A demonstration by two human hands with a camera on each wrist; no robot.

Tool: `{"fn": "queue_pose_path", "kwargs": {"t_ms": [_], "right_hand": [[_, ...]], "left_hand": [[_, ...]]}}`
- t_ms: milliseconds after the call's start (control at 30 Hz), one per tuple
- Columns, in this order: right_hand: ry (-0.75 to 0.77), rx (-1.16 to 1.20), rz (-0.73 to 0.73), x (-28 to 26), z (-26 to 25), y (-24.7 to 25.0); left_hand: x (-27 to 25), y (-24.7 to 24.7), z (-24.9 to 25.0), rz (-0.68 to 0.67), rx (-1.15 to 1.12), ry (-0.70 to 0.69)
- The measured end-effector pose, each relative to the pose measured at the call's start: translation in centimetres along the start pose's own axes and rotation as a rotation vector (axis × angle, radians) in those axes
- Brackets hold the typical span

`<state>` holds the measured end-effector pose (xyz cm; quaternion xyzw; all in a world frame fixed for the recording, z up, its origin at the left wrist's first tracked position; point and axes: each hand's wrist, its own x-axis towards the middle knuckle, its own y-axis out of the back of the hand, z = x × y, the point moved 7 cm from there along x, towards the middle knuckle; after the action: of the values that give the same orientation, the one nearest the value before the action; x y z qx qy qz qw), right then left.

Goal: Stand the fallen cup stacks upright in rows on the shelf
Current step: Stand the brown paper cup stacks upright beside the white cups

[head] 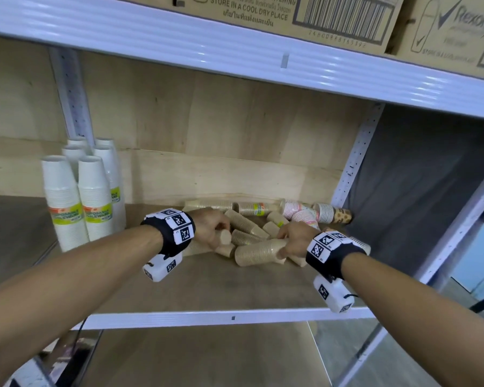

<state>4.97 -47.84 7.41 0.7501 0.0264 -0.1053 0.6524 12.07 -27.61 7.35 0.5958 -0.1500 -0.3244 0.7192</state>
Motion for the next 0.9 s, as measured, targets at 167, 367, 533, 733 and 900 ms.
{"fn": "queue_pose_path", "kwargs": {"t_ms": [167, 367, 533, 733, 900], "right_hand": [[0.069, 0.019, 0.028, 0.7, -2.8, 3.3], [0.143, -0.021, -0.008, 1.6, -6.9, 5.3], [0.229, 0.026, -0.002, 2.6, -10.8, 6.4], [0.325, 0.012, 0.033, 4.0, -15.6, 7.0], [0.365, 0.046, 0.099, 5.7, -18.8, 6.8]], "left_hand": [[-0.5, 3.2, -0.7, 0.094, -0.04, 0.055], [-1.8, 5.5, -1.8, 0.122, -0.048, 0.109], [-3.0, 7.4, -3.1, 0.091, -0.015, 0.167], [-4.0, 9.8, -5.6, 0.165, 0.039, 0.299], [-4.1, 10.6, -7.9, 0.202, 0.036, 0.414]]}}
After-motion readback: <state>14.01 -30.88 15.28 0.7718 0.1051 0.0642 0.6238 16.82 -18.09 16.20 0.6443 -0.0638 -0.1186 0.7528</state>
